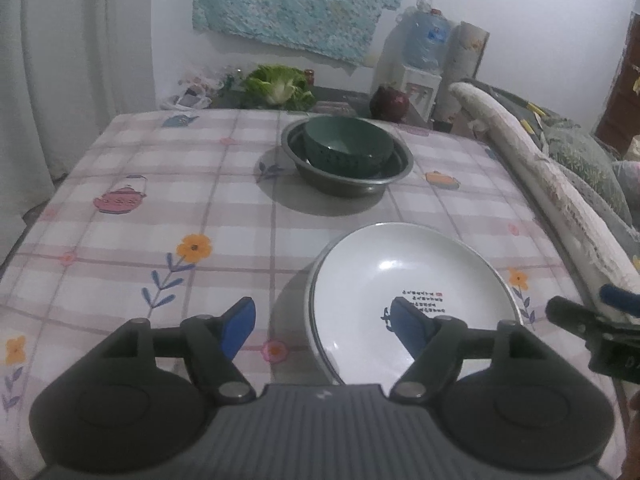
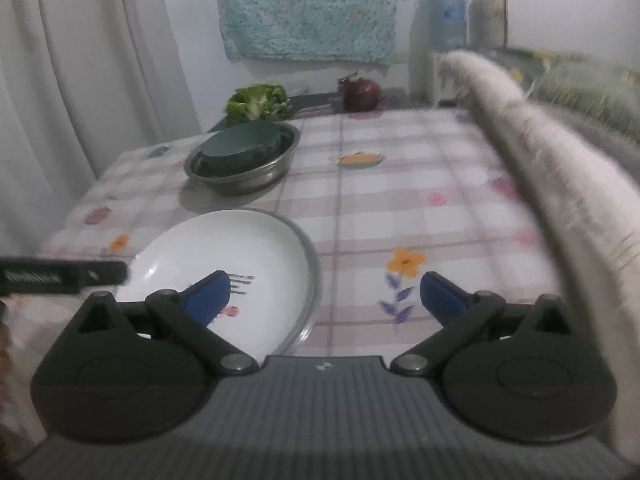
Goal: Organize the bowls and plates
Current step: 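Move both grippers to the steel bowl holding the green bowl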
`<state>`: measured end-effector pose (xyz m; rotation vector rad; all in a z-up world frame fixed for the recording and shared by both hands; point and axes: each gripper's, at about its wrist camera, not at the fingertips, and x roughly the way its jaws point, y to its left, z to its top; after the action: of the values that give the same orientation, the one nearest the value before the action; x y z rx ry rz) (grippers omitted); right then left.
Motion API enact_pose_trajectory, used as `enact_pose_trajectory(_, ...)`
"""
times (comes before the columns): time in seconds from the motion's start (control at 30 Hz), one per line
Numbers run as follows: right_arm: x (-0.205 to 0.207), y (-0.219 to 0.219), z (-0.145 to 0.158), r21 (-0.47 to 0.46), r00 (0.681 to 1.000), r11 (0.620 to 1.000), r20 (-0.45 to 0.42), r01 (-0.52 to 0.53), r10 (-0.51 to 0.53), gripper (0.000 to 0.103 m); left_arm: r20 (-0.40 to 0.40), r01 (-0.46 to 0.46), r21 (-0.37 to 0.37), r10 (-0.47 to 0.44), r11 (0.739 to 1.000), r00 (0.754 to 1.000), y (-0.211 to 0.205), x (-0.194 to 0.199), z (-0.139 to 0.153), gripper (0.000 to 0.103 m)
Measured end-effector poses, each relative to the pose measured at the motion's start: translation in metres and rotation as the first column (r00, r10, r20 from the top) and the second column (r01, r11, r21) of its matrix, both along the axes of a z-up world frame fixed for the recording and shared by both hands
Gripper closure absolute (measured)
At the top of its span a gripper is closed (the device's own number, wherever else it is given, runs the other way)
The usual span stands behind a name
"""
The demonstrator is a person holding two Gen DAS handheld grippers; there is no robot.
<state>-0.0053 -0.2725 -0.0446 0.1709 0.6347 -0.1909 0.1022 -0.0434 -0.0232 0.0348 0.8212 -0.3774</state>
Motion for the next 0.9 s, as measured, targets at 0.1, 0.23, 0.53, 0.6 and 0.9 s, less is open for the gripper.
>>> enact_pose_trajectory(0.1,-0.008,0.006,0.012,-0.095,1.0,0.995,0.013,0.009,-0.008,0.001,0.013,-0.016,0.011,0.016,1.0,1.0,0.005,-0.004,0.008,0.027)
enact_pose_trajectory(0.23,-0.017,0.013,0.027,-0.208,0.998,0.977,0.051,0.042,-0.032,0.001,0.03,-0.033,0.025,0.032,0.999,0.999,0.011,-0.009,0.017,0.027)
enact_pose_trajectory(0.53,-0.024,0.021,0.057,-0.297,0.997,0.955,0.071,0.0,0.022,0.001,0.058,-0.056,0.012,0.056,0.998,0.997,0.026,-0.009,0.034,0.026)
enact_pose_trajectory(0.6,-0.023,0.022,0.06,-0.289,0.996,0.957,0.078,-0.011,0.035,0.001,0.061,-0.06,0.011,0.06,0.998,0.996,0.028,-0.007,0.035,0.026)
enact_pose_trajectory(0.9,-0.003,0.024,0.066,-0.17,0.987,0.976,0.063,-0.135,0.148,0.001,0.054,-0.074,0.018,0.073,0.997,0.996,0.034,0.012,0.034,0.026)
